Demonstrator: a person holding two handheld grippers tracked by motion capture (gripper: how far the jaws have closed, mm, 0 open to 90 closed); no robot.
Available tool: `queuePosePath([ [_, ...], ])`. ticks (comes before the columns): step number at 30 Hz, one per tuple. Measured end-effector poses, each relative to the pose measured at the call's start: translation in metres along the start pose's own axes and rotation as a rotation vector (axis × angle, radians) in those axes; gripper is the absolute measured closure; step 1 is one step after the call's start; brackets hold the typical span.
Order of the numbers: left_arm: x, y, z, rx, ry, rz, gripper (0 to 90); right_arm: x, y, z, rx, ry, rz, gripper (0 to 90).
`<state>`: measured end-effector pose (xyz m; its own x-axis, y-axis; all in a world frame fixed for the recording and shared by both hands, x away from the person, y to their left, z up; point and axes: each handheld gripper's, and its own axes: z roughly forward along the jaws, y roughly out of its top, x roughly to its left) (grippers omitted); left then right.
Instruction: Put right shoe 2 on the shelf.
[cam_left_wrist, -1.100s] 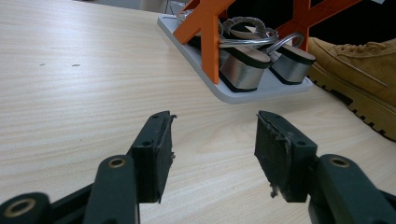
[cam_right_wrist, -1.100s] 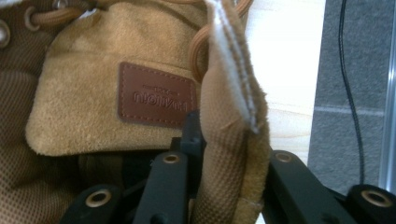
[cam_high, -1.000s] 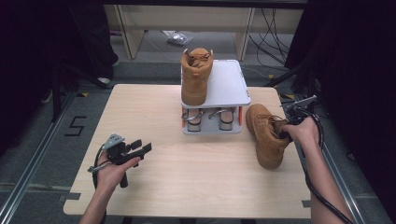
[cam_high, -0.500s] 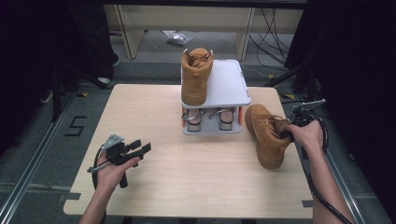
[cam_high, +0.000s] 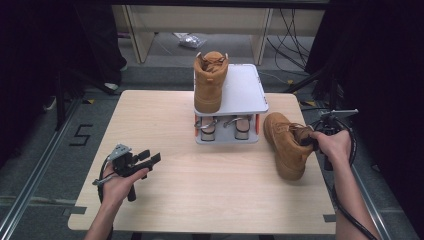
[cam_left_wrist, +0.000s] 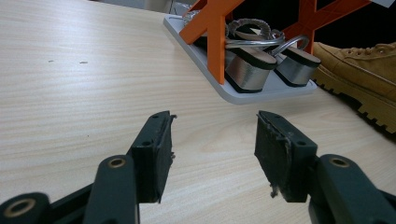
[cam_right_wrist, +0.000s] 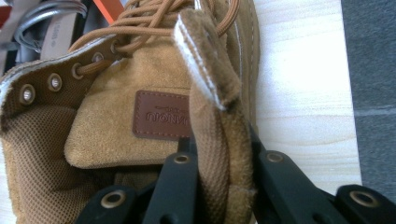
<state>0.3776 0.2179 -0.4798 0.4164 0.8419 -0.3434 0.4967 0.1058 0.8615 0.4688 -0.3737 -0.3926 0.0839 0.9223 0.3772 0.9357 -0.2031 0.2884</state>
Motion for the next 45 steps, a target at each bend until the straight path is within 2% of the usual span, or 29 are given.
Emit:
queuePosePath([
  [1, 0.000, 0.000, 0.000, 0.002, 0.000, 0.001, 45.4, 0.002, 0.000, -0.002, 0.013, 0.012, 0.051, 83.0],
  [2, 0.000, 0.000, 0.000, 0.002, 0.000, 0.001, 45.4, 0.002, 0.000, -0.002, 0.013, 0.013, 0.053, 83.0],
  [3, 0.000, 0.000, 0.000, 0.001, -0.002, 0.000, 45.4, -0.002, -0.001, -0.002, -0.011, 0.016, 0.006, 83.0],
  [7, 0.001, -0.001, 0.001, -0.003, -0.009, -0.001, 45.3, 0.000, 0.000, -0.006, -0.004, 0.045, 0.078, 83.0],
  [9, 0.000, 0.000, -0.001, 0.008, 0.008, 0.000, 45.3, -0.004, 0.000, -0.007, -0.021, 0.045, 0.051, 83.1],
  [10, 0.000, 0.000, -0.001, 0.006, 0.008, -0.001, 45.4, -0.003, 0.000, -0.008, -0.026, 0.042, 0.052, 83.1],
  [11, 0.000, 0.000, 0.000, 0.002, 0.005, -0.002, 45.3, -0.002, 0.000, -0.010, -0.025, 0.046, 0.080, 83.1],
  [12, 0.000, 0.000, -0.001, 0.004, 0.007, -0.002, 45.3, -0.004, 0.000, -0.011, -0.038, 0.047, 0.052, 83.1],
  [14, 0.001, -0.001, 0.000, 0.004, 0.007, -0.001, 45.3, -0.005, 0.000, -0.015, -0.054, 0.055, 0.053, 83.1],
  [15, 0.001, -0.001, 0.000, 0.004, 0.007, 0.000, 45.3, -0.004, 0.000, -0.016, -0.053, 0.065, 0.079, 83.1],
  [16, 0.001, -0.001, 0.000, -0.003, 0.000, -0.002, 45.3, -0.005, 0.000, -0.017, -0.064, 0.063, 0.070, 83.1],
  [19, 0.001, -0.001, 0.000, 0.001, 0.003, -0.002, 45.3, -0.003, 0.002, -0.021, -0.089, 0.079, 0.101, 83.2],
  [20, 0.001, -0.001, 0.000, 0.002, 0.003, -0.003, 45.3, -0.005, 0.001, -0.022, -0.101, 0.083, 0.073, 83.2],
  [22, 0.001, -0.001, 0.000, 0.002, 0.004, -0.003, 45.2, -0.005, 0.002, -0.026, -0.107, 0.095, 0.065, 83.1],
  [23, 0.001, -0.001, 0.000, 0.003, 0.005, -0.002, 45.2, -0.002, 0.003, -0.026, -0.110, 0.110, 0.109, 83.2],
  [24, 0.002, -0.001, 0.000, 0.004, 0.005, -0.002, 45.2, -0.002, 0.004, -0.029, -0.113, 0.105, 0.112, 83.2],
  [27, 0.002, -0.001, -0.001, 0.004, 0.007, -0.002, 45.2, 0.000, 0.006, -0.032, -0.134, 0.101, 0.120, 83.2],
  [28, 0.002, -0.001, -0.001, 0.001, 0.006, -0.004, 45.2, 0.001, 0.006, -0.034, -0.118, 0.091, 0.122, 83.2],
  [29, 0.002, -0.001, -0.001, -0.001, 0.005, -0.005, 45.2, 0.001, 0.007, -0.034, -0.138, 0.107, 0.124, 83.2],
  [30, 0.003, -0.001, -0.001, -0.001, 0.005, -0.004, 45.2, 0.002, 0.008, -0.037, -0.124, 0.086, 0.116, 83.2],
  [31, 0.003, -0.001, -0.001, -0.003, 0.007, -0.004, 45.2, 0.002, 0.008, -0.037, -0.149, 0.111, 0.124, 83.2],
  [33, 0.002, -0.001, -0.002, -0.007, 0.008, -0.007, 45.2, 0.003, 0.009, -0.038, -0.152, 0.110, 0.133, 83.1],
  [36, 0.003, 0.000, -0.002, -0.006, 0.010, -0.005, 45.3, 0.003, 0.010, -0.042, -0.144, 0.111, 0.113, 83.2],
  [37, 0.003, 0.000, -0.002, -0.006, 0.010, -0.005, 45.2, 0.005, 0.011, -0.043, -0.161, 0.120, 0.134, 83.2],
  [38, 0.003, 0.000, -0.003, -0.006, 0.009, -0.006, 45.2, 0.005, 0.011, -0.044, -0.151, 0.120, 0.127, 83.1],
  [40, 0.003, 0.000, -0.003, -0.005, 0.010, -0.005, 45.3, 0.006, 0.012, -0.045, -0.174, 0.131, 0.134, 83.2],
  [41, 0.003, 0.000, -0.003, -0.006, 0.009, -0.006, 45.3, 0.005, 0.012, -0.046, -0.163, 0.126, 0.113, 83.1],
  [43, 0.003, 0.000, -0.003, -0.006, 0.008, -0.007, 45.2, 0.007, 0.013, -0.048, -0.175, 0.114, 0.129, 83.1],
  [45, 0.003, 0.000, -0.003, -0.008, 0.011, -0.008, 45.3, 0.008, 0.014, -0.049, -0.175, 0.126, 0.145, 83.2],
])
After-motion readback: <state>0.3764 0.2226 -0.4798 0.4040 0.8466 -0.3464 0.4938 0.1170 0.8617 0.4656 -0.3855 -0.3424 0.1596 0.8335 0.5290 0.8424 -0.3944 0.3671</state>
